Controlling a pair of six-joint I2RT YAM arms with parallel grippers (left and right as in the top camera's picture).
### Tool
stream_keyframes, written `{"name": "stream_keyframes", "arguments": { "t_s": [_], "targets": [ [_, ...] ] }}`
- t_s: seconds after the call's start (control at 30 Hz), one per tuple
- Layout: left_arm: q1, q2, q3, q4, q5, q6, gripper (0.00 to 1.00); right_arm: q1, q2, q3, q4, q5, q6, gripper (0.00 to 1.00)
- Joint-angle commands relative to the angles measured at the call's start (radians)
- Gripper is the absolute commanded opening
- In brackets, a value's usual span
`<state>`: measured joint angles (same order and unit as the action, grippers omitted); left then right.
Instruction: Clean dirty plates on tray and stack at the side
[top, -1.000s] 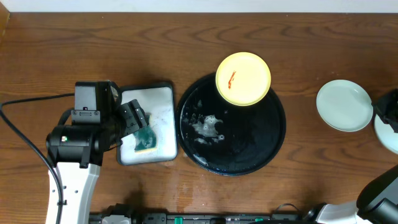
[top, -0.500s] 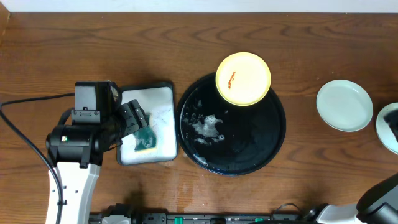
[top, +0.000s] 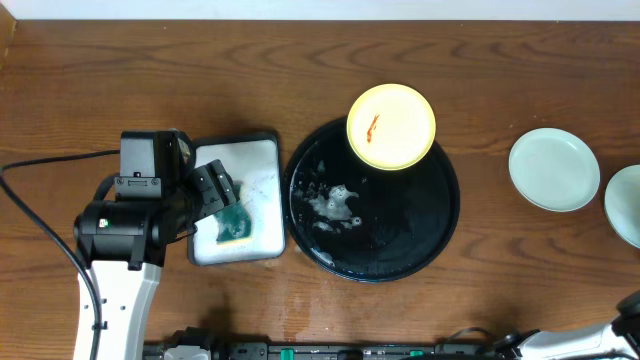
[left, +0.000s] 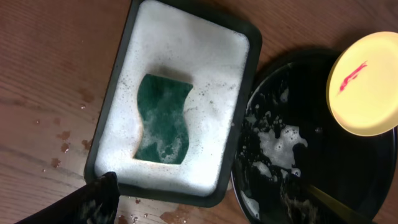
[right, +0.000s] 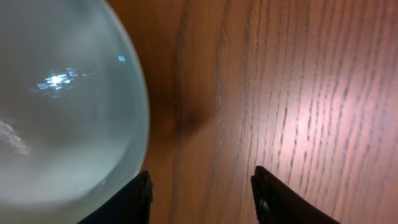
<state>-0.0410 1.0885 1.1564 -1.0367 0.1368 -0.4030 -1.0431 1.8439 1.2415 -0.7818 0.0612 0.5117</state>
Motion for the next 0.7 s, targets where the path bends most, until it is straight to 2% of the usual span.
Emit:
{"name": "stream_keyframes", "arguments": {
  "t_s": [0.0,0.13,0.27,0.4,0.43,0.5,0.57,0.67],
  "targets": [
    [0.003,0.002,0.016,-0.002,0.009,0.002,0.83,-0.004,0.047,-0.008,0.026,-0.030,-0.042,0.49],
    [0.003,0.002,0.016,-0.002,0.010,0.002,0.84,-0.002,0.081,-0.008,0.050,-0.040,-0.050,0.36],
    [0.003,0.002,0.016,-0.002,0.010,0.002,0.84,-0.002,0.112,-0.008,0.073,-0.044,-0.074,0.31],
    [0.003,0.002,0.016,-0.002,0.010,0.002,0.84,0.003,0.134,-0.008,0.074,-0.043,-0.083,0.11],
    [0.003,0.002,0.016,-0.002,0.009,0.002,0.84,0.003,0.138,-0.008,0.072,-0.043,-0.084,0.10],
    [0.003,0.002,0.016,-0.002,0.010,0.002,0.83,0.003,0.138,-0.008,0.066,-0.044,-0.083,0.18],
    [0.003,0.002,0.016,-0.002,0.010,0.002,0.84,0.003,0.126,-0.003,0.053,-0.089,-0.116,0.35],
    [0.003,0.002,0.016,-0.002,0.009,0.002,0.84,0.004,0.097,0.004,0.025,-0.122,-0.128,0.37]
  ]
}}
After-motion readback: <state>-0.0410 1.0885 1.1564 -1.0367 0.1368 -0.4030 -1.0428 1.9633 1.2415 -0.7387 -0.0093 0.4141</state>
